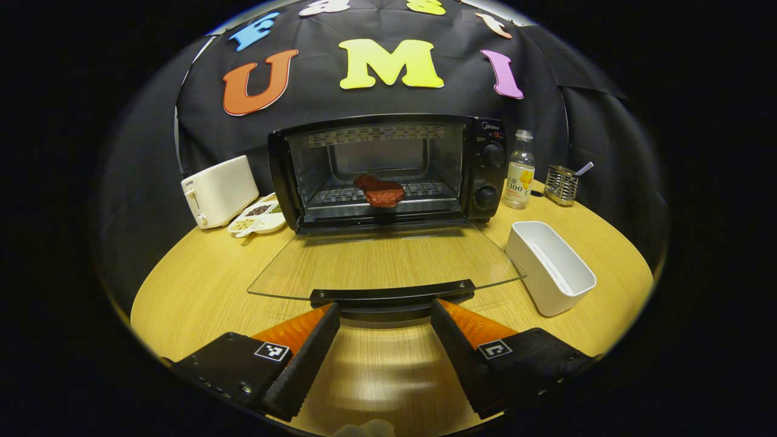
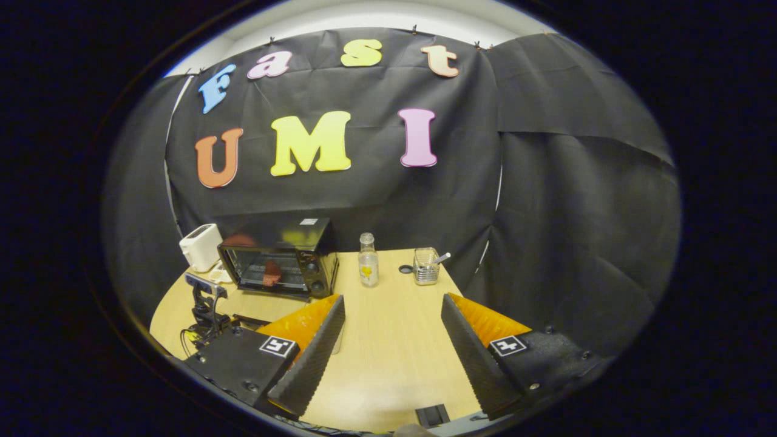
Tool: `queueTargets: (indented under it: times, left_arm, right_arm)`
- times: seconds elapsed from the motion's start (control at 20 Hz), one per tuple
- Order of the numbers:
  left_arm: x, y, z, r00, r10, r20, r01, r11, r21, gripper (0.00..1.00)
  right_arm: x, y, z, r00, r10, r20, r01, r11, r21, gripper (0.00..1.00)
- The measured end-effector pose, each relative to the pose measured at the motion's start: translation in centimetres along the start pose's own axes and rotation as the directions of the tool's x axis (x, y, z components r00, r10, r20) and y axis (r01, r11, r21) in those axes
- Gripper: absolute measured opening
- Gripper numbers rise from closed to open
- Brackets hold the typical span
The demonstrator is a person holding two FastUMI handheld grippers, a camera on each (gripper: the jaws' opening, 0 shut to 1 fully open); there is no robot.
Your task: Open the electric oven with the left hand, put the food in, and close the electric oven.
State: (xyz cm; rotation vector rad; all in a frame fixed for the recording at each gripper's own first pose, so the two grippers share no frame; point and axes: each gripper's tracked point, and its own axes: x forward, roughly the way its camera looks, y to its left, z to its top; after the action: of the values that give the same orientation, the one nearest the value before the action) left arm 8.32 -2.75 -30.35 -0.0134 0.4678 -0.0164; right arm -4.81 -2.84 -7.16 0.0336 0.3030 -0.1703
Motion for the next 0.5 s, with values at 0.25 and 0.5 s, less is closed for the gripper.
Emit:
queueTargets:
  times: [0.25, 0.5]
  left_arm:
    - [-0.4, 0.0, 1.7, 1.000, -0.008, 0.020, 0.008, 1.000, 0.017, 0.97]
    - [-1.3, -0.1, 5.9, 0.996, -0.025, 0.088, 0.025, 1.000, 0.010, 0.97]
  right_arm:
    - [0.2, 0.0, -0.1, 1.000, 0.009, 0.000, -0.009, 1.000, 0.022, 1.00]
    - [0.3, -0.3, -0.3, 1.000, 0.004, 0.010, -0.005, 0.999, 0.048, 1.00]
